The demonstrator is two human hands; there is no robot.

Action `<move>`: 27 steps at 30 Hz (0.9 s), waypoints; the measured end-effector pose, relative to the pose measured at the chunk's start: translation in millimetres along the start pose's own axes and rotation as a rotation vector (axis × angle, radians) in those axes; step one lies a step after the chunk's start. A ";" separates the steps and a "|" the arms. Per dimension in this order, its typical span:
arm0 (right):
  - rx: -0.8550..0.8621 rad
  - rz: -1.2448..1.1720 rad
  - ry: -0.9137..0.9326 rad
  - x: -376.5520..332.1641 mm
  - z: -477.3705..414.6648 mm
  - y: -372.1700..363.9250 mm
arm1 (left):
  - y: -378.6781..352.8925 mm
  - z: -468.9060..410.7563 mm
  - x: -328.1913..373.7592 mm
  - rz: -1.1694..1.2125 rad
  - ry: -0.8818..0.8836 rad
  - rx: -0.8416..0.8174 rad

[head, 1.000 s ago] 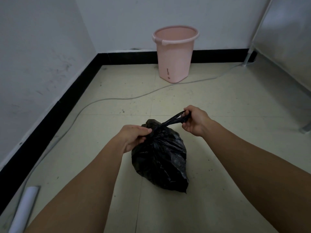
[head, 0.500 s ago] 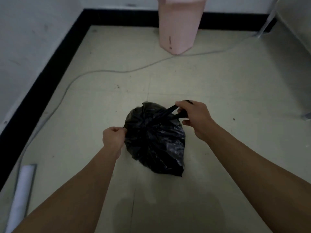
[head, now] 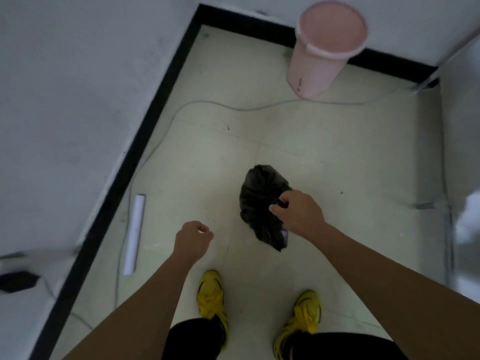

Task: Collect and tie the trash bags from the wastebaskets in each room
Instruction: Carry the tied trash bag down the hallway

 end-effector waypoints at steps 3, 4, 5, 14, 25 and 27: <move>-0.084 0.130 0.028 -40.7 39.1 40.9 | 50.1 69.5 9.5 0.044 0.008 0.007; -0.122 0.172 0.049 -55.7 56.2 54.9 | 67.8 97.5 11.5 0.056 0.013 0.014; -0.163 0.210 0.068 -69.6 72.3 67.0 | 83.5 122.7 13.1 0.059 0.021 0.021; -0.445 0.387 0.459 -181.8 240.7 121.8 | 175.9 338.0 -14.8 0.193 0.132 0.239; -0.714 0.720 0.989 -300.1 477.3 55.7 | 188.9 614.4 -218.4 0.385 0.444 0.552; -0.729 0.766 1.077 -318.1 525.4 29.1 | 180.6 659.6 -264.6 0.460 0.503 0.612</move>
Point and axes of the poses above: each hand's wrist, its own z-axis away from the middle knuckle, its own y-axis out of the back of the hand, x = y × z, the point moved 4 cm from there along -z, towards the middle knuckle, and after that the axes turned 5 degrees about -z, right-handed, at the moved point
